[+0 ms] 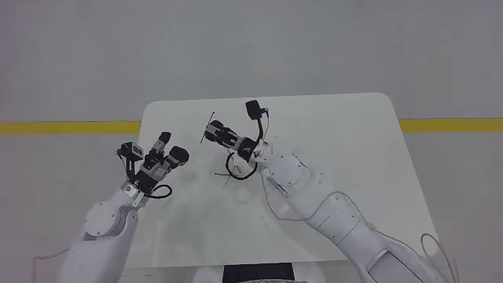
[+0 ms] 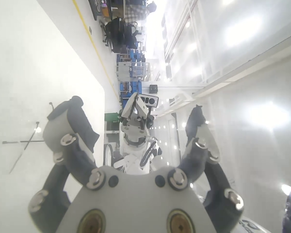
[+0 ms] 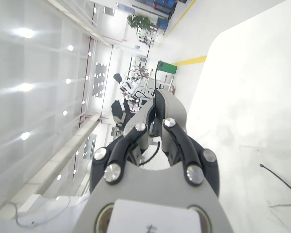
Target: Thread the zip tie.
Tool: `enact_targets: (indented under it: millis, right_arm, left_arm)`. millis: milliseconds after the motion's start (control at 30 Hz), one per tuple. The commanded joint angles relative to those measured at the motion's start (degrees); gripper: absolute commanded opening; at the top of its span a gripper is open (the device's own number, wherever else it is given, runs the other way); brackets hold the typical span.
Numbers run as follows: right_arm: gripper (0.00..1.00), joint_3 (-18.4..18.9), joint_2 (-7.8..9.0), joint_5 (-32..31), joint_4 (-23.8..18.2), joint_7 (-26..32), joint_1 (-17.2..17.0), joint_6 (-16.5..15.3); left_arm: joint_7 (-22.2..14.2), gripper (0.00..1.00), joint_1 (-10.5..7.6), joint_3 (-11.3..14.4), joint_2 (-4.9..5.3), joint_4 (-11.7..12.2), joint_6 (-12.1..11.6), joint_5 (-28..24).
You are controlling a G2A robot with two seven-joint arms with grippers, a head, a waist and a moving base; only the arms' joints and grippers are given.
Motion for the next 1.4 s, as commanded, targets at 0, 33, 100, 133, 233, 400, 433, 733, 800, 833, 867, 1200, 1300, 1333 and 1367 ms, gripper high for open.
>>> enact_targets:
  millis: [0, 33, 100, 133, 233, 400, 433, 733, 800, 833, 867, 1200, 1300, 1333, 1367]
  right_arm:
    - [0.0, -0.6, -0.4, 0.1, -0.2, -2.1, -0.6, 1.3]
    - [0.0, -0.8, -0.6, 0.3, -0.2, -2.9, -0.8, 2.0]
    - [0.0, -1.6, -1.08, 0.7, 0.0, -3.6, -1.0, 3.0]
    - [0.0, -1.6, -1.21, 0.4, 0.0, -4.3, -0.9, 2.8]
    - [0.0, -1.6, -1.21, 0.4, 0.0, -4.3, -0.9, 2.8]
    - [0.0, -1.6, -1.21, 0.4, 0.0, -4.3, -0.9, 2.8]
    - [0.0, -1.7, -1.21, -0.1, -0.4, -4.6, -1.2, 3.0]
    - [0.0, -3.1, -1.91, -4.2, -3.2, -8.4, -3.1, 6.2]
    - [0.0, -3.1, -1.91, -4.2, -3.2, -8.4, -3.1, 6.2]
    - [0.0, -3.1, -1.91, -4.2, -3.2, -8.4, -3.1, 6.2]
    - [0.0, -3.1, -1.91, -4.2, -3.2, -8.4, -3.1, 6.2]
    - [0.0, -2.0, -1.82, -6.8, -4.6, -9.2, -5.1, 7.5]
    - [0.0, -1.7, -1.88, -7.0, -4.8, -9.2, -5.5, 7.5]
    - [0.0, -1.6, -1.92, -7.1, -4.9, -9.3, -5.6, 7.5]
    - [0.0, -1.6, -1.96, -7.2, -5.0, -9.4, -5.8, 7.5]
  left_arm:
    - [-0.8, 1.0, -0.04, 0.1, -0.69, 0.0, 0.0, -0.2]
    - [-1.4, 1.0, -0.05, 0.1, -0.99, 0.2, 0.0, -0.2]
    - [-4.1, 1.0, -0.22, 0.2, -1.69, 0.1, 0.0, -0.5]
    - [-4.1, 1.0, -0.22, 0.2, -1.69, 0.1, 0.0, -0.5]
    - [-4.1, 1.0, -0.22, 0.2, -1.69, 0.1, 0.0, -0.5]
    - [-3.8, 1.0, -0.28, 0.2, -1.7, 0.1, 0.0, -0.4]
    - [-2.8, 1.0, -0.48, 0.4, -1.77, -0.2, 0.0, 0.0]
    - [-0.5, 1.0, -0.73, 2.8, -2.67, -1.4, 0.0, 3.2]
    - [-0.5, 1.0, -0.73, 2.8, -2.67, -1.4, 0.0, 3.2]
    - [-0.5, 1.0, -0.73, 2.8, -2.67, -1.4, 0.0, 3.2]
    - [-0.5, 1.0, -0.73, 2.8, -2.67, -1.4, 0.0, 3.2]
    - [1.3, 0.9, -1.46, 4.0, -2.64, 0.0, 0.4, 3.1]
    - [1.4, 0.58, -1.74, 4.2, -2.55, 0.5, 0.4, 3.4]
    - [1.6, 0.51, -1.85, 4.2, -2.53, 0.7, 0.5, 3.4]
    - [1.7, 0.47, -1.92, 4.3, -2.51, 0.8, 0.5, 3.4]
